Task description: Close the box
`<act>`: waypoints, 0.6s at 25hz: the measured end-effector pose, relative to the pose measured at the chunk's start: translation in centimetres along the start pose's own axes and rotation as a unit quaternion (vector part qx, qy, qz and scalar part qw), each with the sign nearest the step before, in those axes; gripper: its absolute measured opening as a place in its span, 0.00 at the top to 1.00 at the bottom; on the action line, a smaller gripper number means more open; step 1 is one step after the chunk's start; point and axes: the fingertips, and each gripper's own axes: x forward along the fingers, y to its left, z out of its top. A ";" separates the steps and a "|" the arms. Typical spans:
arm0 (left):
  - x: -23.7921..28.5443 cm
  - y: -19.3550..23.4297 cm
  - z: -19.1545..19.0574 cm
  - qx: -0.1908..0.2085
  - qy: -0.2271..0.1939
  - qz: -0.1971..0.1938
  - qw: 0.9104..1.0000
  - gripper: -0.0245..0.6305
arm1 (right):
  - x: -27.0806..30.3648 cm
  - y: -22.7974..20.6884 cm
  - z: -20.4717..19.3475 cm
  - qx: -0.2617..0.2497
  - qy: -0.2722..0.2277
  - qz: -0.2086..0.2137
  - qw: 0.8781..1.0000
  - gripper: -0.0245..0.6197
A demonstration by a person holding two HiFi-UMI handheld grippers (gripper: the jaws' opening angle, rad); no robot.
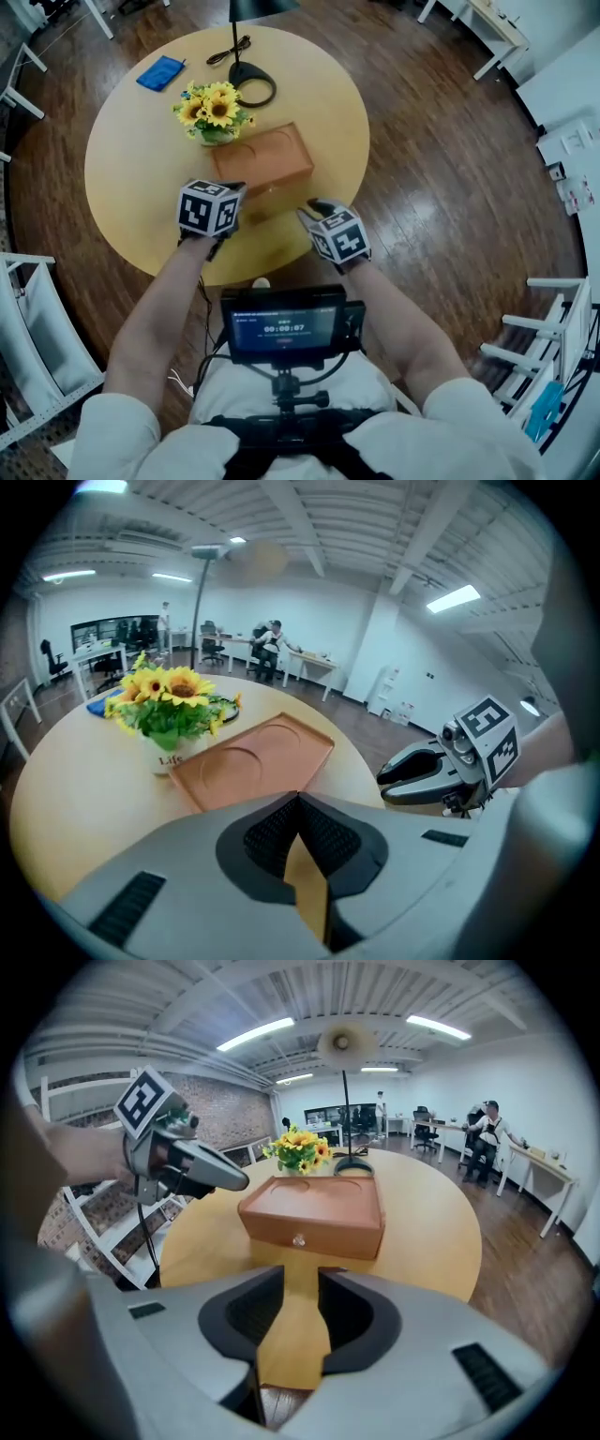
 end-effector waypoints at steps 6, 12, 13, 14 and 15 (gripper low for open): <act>-3.2 -3.1 -4.0 -0.060 -0.036 0.073 0.995 0.96 | -4.2 -0.8 -0.9 -0.037 -0.017 0.030 0.999 0.75; -5.8 -9.3 -7.0 -0.088 -0.056 0.122 0.987 0.96 | -9.5 -1.0 -4.0 -0.084 -0.027 0.060 0.994 0.74; -6.0 -10.2 -7.5 -0.091 -0.057 0.128 0.986 0.96 | -10.2 -1.1 -4.7 -0.088 -0.026 0.064 0.994 0.74; -6.2 -11.0 -8.1 -0.097 -0.058 0.134 0.984 0.96 | -10.8 -1.2 -5.3 -0.090 -0.024 0.068 0.993 0.74; -6.5 -11.7 -8.7 -0.104 -0.059 0.141 0.983 0.96 | -11.3 -1.3 -5.8 -0.092 -0.023 0.074 0.993 0.74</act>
